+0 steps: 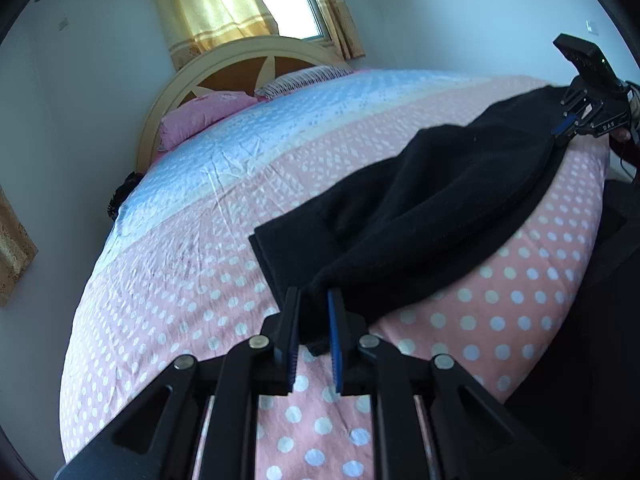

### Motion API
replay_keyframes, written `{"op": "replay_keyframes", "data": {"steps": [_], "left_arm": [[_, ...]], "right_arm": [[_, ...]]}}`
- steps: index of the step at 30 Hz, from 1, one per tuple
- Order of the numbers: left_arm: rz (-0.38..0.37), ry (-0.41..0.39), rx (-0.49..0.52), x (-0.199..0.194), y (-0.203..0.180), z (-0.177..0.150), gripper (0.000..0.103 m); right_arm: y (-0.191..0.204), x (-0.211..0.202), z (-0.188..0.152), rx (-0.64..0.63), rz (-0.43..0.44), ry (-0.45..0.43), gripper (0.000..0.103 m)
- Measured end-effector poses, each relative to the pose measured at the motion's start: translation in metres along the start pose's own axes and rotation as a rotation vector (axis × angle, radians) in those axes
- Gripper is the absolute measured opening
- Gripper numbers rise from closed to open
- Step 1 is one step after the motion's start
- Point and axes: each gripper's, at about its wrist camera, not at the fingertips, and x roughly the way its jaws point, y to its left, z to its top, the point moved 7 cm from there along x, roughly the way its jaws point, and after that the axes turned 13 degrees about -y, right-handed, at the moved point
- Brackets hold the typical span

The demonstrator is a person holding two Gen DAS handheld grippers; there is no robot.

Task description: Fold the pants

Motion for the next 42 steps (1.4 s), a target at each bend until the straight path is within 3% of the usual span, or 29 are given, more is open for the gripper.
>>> {"op": "replay_keyframes", "data": {"steps": [3, 9, 13, 15, 16, 17, 18, 21, 24, 27, 29, 32, 36, 38, 40, 41, 42], "left_arm": [[-0.003, -0.015, -0.012, -0.007, 0.001, 0.002, 0.014], [-0.006, 0.015, -0.036, 0.005, 0.000, -0.011, 0.015], [-0.002, 0.020, -0.072, -0.001, 0.007, -0.014, 0.028], [0.021, 0.038, -0.051, -0.009, 0.010, -0.017, 0.042], [0.030, 0.044, -0.041, -0.014, 0.011, -0.019, 0.043], [0.036, 0.046, -0.041, -0.020, 0.015, -0.021, 0.044], [0.049, 0.047, -0.047, -0.026, 0.020, -0.024, 0.046], [0.113, 0.047, -0.084, -0.041, 0.040, -0.030, 0.051], [0.154, -0.008, -0.150, -0.049, 0.051, -0.019, 0.051], [0.132, -0.087, -0.191, -0.040, 0.041, 0.010, 0.061], [0.105, -0.106, -0.203, -0.023, 0.027, 0.026, 0.063], [0.065, -0.070, -0.180, 0.013, 0.005, 0.035, 0.063], [0.100, 0.079, -0.114, 0.070, -0.004, 0.018, 0.065], [0.101, 0.120, -0.159, 0.083, 0.006, 0.013, 0.065], [0.116, 0.163, -0.221, 0.089, 0.020, 0.012, 0.074], [0.127, 0.191, -0.246, 0.093, 0.026, 0.010, 0.086], [0.127, 0.199, -0.285, 0.096, 0.033, 0.007, 0.090]], "right_arm": [[0.000, -0.007, 0.001, -0.002, 0.009, -0.007, 0.003], [0.005, 0.017, -0.021, -0.022, 0.003, 0.066, 0.003], [0.002, 0.015, -0.020, 0.002, 0.034, 0.074, 0.006], [0.000, 0.014, -0.020, 0.007, 0.048, 0.074, 0.015], [0.000, 0.012, -0.021, 0.012, 0.056, 0.075, 0.022], [-0.001, 0.010, -0.022, 0.014, 0.062, 0.076, 0.040], [-0.001, 0.006, -0.022, 0.016, 0.071, 0.073, 0.051], [-0.005, -0.007, -0.021, 0.026, 0.082, 0.047, 0.052], [-0.018, -0.016, -0.006, 0.059, 0.069, 0.007, 0.052], [-0.034, -0.019, 0.020, 0.122, 0.061, -0.048, 0.052], [-0.044, -0.013, 0.042, 0.163, 0.041, -0.080, 0.052], [-0.054, 0.009, 0.068, 0.219, 0.036, -0.100, 0.052], [-0.064, 0.047, 0.092, 0.325, 0.061, -0.095, 0.052], [-0.071, 0.070, 0.103, 0.402, 0.086, -0.085, 0.052], [-0.075, 0.091, 0.111, 0.469, 0.116, -0.069, 0.052], [-0.075, 0.104, 0.115, 0.501, 0.136, -0.058, 0.052], [-0.074, 0.113, 0.118, 0.526, 0.151, -0.051, 0.052]]}}
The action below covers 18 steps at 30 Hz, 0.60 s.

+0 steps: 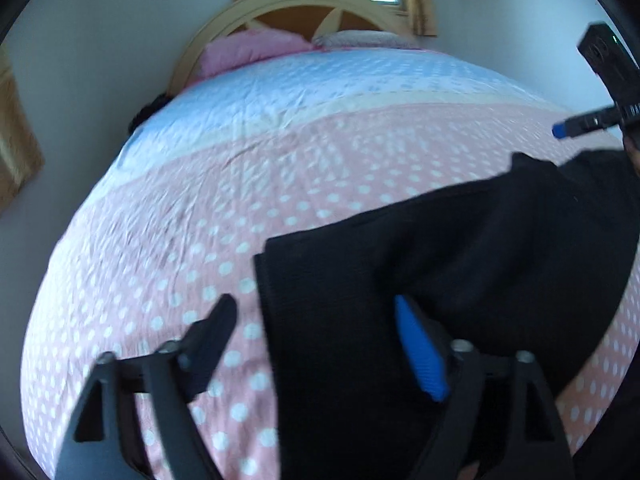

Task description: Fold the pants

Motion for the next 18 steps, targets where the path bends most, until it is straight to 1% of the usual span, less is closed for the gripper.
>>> {"op": "replay_keyframes", "data": {"steps": [2, 4, 5, 6, 7, 10, 11, 12, 13, 14, 16, 17, 18], "left_arm": [[-0.038, 0.016, -0.064, 0.004, 0.006, -0.003, 0.091], [-0.036, 0.005, -0.079, 0.004, 0.007, -0.004, 0.091], [-0.030, 0.002, -0.073, 0.004, 0.007, -0.004, 0.091], [-0.015, 0.001, -0.070, 0.004, 0.007, -0.004, 0.093], [0.002, -0.003, -0.068, 0.003, 0.008, -0.004, 0.094], [0.040, 0.008, -0.091, 0.007, 0.014, -0.004, 0.100], [0.049, 0.010, -0.099, 0.007, 0.016, -0.005, 0.103], [0.046, 0.016, -0.105, 0.009, 0.017, -0.007, 0.103], [0.041, 0.020, -0.107, 0.009, 0.017, -0.007, 0.103], [0.039, 0.018, -0.110, 0.008, 0.017, -0.007, 0.103], [0.041, -0.010, -0.094, 0.001, 0.015, -0.006, 0.102], [0.050, -0.036, -0.074, -0.004, 0.013, -0.004, 0.102], [0.078, -0.071, -0.053, -0.013, 0.011, -0.002, 0.101]], "right_arm": [[0.001, 0.021, 0.000, 0.060, 0.029, 0.032, 0.051], [0.002, 0.041, -0.006, 0.130, 0.064, 0.078, 0.047], [0.003, 0.050, -0.010, 0.152, 0.076, 0.101, 0.030], [0.005, 0.057, -0.015, 0.158, 0.071, 0.118, 0.007], [0.006, 0.058, -0.016, 0.151, 0.055, 0.117, 0.006], [0.003, 0.052, -0.007, 0.136, 0.014, 0.038, 0.005], [-0.002, 0.056, -0.008, 0.142, -0.005, 0.050, 0.005], [-0.006, 0.061, -0.012, 0.149, -0.016, 0.078, 0.005], [-0.006, 0.067, -0.019, 0.142, -0.006, 0.111, 0.005], [-0.005, 0.066, -0.019, 0.126, 0.001, 0.103, 0.005], [-0.004, 0.058, -0.018, 0.131, 0.005, 0.086, 0.013], [-0.006, 0.051, -0.017, 0.153, -0.003, 0.080, 0.032], [-0.009, 0.041, -0.017, 0.161, -0.010, 0.066, 0.052]]}}
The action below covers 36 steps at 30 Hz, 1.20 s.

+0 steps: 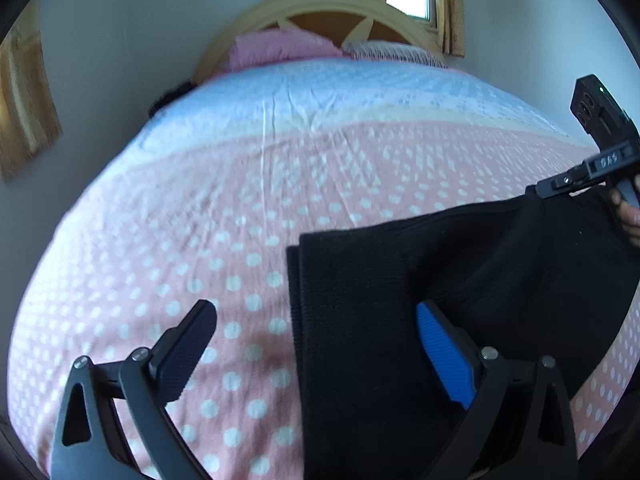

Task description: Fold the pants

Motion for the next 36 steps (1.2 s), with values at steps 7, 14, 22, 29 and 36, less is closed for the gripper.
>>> {"op": "replay_keyframes", "data": {"steps": [7, 14, 22, 29, 36], "left_arm": [[-0.014, -0.187, 0.015, -0.059, -0.042, 0.030, 0.101], [-0.216, -0.192, 0.120, -0.049, -0.150, 0.046, 0.101], [-0.363, -0.132, 0.124, -0.028, -0.227, 0.036, 0.101], [-0.377, -0.066, 0.037, -0.023, -0.217, 0.029, 0.101], [-0.398, -0.026, -0.038, -0.015, -0.217, 0.023, 0.101]], "right_arm": [[-0.056, -0.140, -0.030, -0.023, -0.056, -0.123, 0.055], [-0.151, -0.278, -0.087, 0.191, -0.265, -0.299, 0.055], [-0.227, -0.334, -0.142, 0.439, -0.372, -0.411, 0.055], [-0.253, -0.323, -0.137, 0.502, -0.390, -0.476, 0.054], [-0.248, -0.318, -0.127, 0.469, -0.393, -0.494, 0.004]]}}
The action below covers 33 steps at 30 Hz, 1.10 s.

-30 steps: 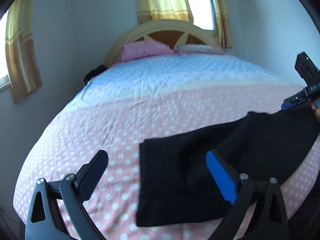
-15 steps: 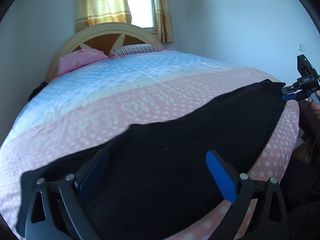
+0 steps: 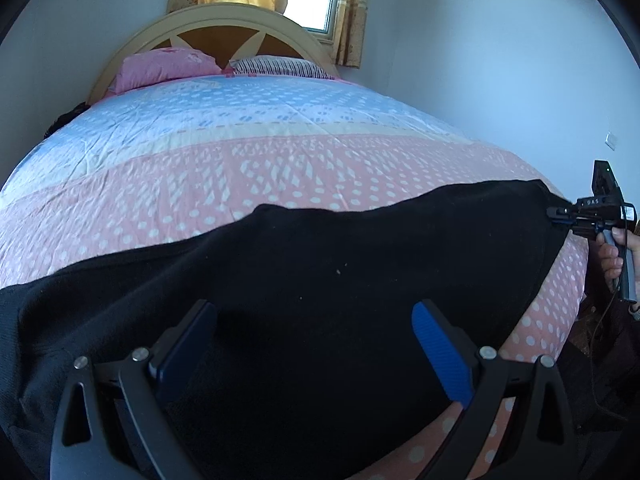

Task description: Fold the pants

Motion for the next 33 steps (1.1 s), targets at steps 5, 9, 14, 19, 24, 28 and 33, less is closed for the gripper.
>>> {"op": "replay_keyframes", "data": {"steps": [5, 9, 14, 19, 24, 28, 33], "left_arm": [[-0.002, 0.002, -0.004, 0.001, 0.001, -0.001, 0.101], [-0.006, 0.003, -0.018, 0.002, 0.005, -0.001, 0.101], [-0.014, 0.009, -0.032, 0.003, 0.006, -0.001, 0.101], [-0.026, 0.004, -0.057, 0.001, 0.009, 0.000, 0.101], [-0.039, -0.001, -0.067, 0.000, 0.009, 0.000, 0.101], [-0.045, -0.001, -0.075, -0.001, 0.010, 0.000, 0.101], [-0.046, -0.003, -0.072, -0.002, 0.010, 0.001, 0.101]], "right_arm": [[0.018, -0.029, 0.002, -0.053, 0.044, -0.049, 0.003], [0.011, -0.050, 0.000, -0.043, 0.054, -0.073, 0.003], [-0.009, -0.035, -0.021, -0.009, 0.020, -0.020, 0.003], [0.004, -0.053, -0.013, -0.029, 0.057, -0.061, 0.003], [0.017, -0.068, -0.006, -0.052, 0.086, -0.106, 0.003], [-0.014, -0.043, -0.018, -0.010, 0.016, -0.049, 0.003], [-0.021, -0.036, -0.023, -0.003, 0.002, -0.007, 0.008]]}}
